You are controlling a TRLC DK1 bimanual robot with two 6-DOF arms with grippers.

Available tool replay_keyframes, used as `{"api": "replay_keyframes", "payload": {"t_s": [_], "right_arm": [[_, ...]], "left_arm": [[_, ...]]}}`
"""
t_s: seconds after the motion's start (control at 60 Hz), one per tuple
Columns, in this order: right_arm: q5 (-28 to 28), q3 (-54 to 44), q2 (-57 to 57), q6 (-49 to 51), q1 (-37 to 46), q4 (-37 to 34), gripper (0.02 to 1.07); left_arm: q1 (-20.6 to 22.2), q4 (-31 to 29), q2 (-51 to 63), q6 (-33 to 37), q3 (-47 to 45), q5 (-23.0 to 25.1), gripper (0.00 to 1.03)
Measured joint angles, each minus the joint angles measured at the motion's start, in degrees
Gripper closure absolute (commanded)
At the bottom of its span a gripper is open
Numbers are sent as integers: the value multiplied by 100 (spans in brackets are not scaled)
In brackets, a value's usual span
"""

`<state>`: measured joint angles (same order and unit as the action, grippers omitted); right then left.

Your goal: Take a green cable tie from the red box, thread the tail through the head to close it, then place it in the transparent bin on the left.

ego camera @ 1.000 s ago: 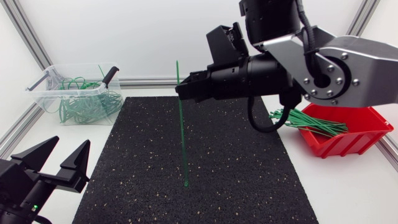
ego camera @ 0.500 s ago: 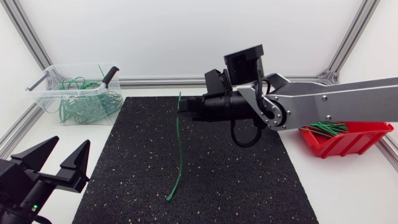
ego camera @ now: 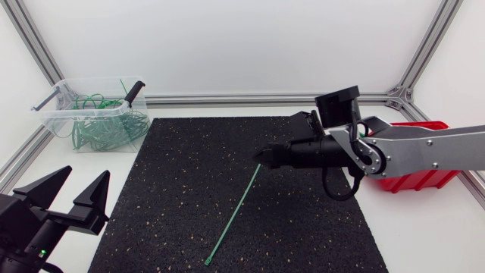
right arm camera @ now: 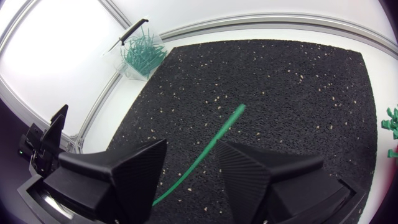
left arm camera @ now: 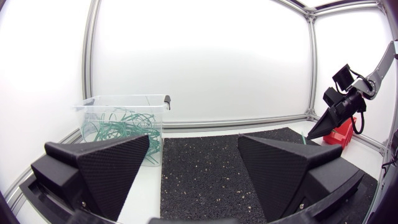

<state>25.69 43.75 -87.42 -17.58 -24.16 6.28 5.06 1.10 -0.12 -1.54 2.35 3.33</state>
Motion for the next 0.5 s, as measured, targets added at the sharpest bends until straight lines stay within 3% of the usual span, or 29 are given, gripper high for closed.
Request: {"api": "replay_keyframes", "payload": {"t_s": [0.25,0.383,0.5], "right_arm": [[-249,-63,420,990,173,-597,7],[-922,249,608,2396,-446,-1478,7],[-1058,734,485,3600,-990,-2055,6]], "left_arm": [[0,-2,-2,0,0,0,4],[0,0,0,0,0,0,4],[0,-2,0,2,0,0,4]]}}
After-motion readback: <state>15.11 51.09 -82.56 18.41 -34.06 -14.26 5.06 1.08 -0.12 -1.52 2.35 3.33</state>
